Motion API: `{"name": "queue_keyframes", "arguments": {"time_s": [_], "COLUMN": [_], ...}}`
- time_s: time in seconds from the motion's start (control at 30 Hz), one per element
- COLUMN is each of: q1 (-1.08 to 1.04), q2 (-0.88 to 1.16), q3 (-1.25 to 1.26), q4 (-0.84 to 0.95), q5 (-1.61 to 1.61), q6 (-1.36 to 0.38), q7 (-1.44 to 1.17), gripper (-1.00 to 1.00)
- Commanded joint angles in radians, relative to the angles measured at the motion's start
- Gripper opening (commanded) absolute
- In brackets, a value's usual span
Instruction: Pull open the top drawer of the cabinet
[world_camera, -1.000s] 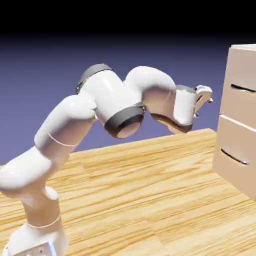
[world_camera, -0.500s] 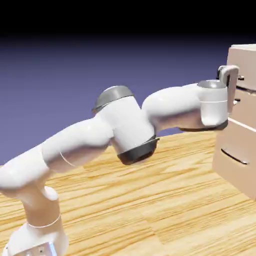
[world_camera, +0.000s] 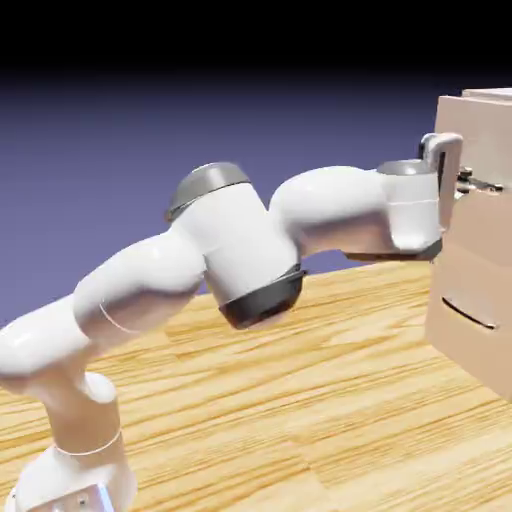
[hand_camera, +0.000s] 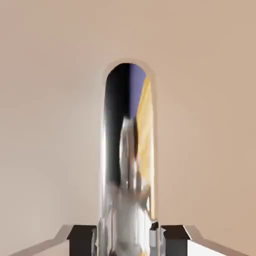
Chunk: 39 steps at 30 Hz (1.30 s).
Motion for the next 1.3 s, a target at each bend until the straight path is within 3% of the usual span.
{"name": "queue_keyframes", "arguments": {"time_s": [0.0, 0.4, 0.9, 1.27], "q1": [-0.031, -0.433, -0.553, -0.941], "q2": [-0.01, -0.137, -0.678, -0.635], "q3": [0.018, 0.29, 0.272, 0.657], "q4": [-0.036, -0.43, -0.327, -0.446], "q5": [-0.001, -0.01, -0.155, -0.138], "q6": [-0.01, -0.088, 0.091, 0.076], "q7": [0.011, 0.176, 0.826, 0.808], "gripper": [-1.0, -1.0, -1.0, -1.0]}}
